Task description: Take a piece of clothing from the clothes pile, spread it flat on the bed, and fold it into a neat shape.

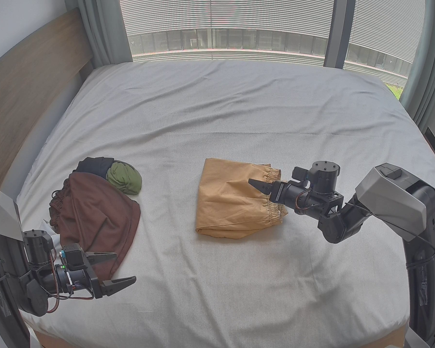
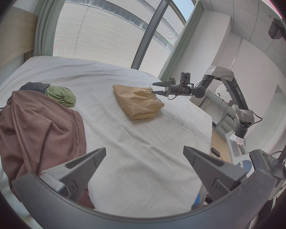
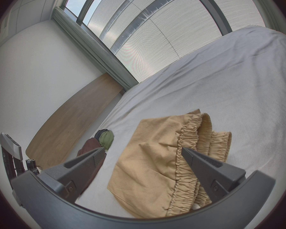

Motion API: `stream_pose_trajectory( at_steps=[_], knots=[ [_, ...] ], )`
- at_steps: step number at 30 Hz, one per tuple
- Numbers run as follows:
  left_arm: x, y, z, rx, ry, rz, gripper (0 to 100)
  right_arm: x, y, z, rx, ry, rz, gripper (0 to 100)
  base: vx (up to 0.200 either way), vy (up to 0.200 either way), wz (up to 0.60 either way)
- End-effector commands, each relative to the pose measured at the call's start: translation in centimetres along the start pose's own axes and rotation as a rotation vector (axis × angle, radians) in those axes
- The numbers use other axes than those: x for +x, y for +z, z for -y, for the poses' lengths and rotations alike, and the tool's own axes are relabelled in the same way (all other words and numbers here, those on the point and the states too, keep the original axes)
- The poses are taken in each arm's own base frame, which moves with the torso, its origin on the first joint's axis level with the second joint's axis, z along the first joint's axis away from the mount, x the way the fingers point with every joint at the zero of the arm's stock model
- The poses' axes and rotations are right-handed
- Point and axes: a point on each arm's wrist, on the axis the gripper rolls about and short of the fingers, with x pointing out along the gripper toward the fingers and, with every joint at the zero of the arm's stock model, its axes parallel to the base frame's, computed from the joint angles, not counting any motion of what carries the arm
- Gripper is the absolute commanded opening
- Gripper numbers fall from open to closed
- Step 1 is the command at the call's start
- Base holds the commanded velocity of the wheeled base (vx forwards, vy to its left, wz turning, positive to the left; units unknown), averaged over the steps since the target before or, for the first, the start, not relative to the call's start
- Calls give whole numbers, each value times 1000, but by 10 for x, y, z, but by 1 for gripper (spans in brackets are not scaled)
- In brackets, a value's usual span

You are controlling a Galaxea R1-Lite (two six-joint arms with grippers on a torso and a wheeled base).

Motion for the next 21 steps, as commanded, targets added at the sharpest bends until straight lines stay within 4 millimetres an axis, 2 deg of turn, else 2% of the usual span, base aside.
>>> stream_pose_trajectory(
  at_steps=[1,9,14,21],
  knots=[
    [0,0,0,0,-1,1,100,5,-20,14,17,-26,-39,100,0,0,0],
    [0,0,-1,-2,0,1,100,6,-27,32,28,-81,-37,100,0,0,0],
    [0,0,-1,-2,-2,1,100,4,-25,35,31,-90,-31,100,0,0,0],
    [-1,1,-1,0,2,6,100,1,-22,29,25,-104,-14,100,0,0,0]
  ],
)
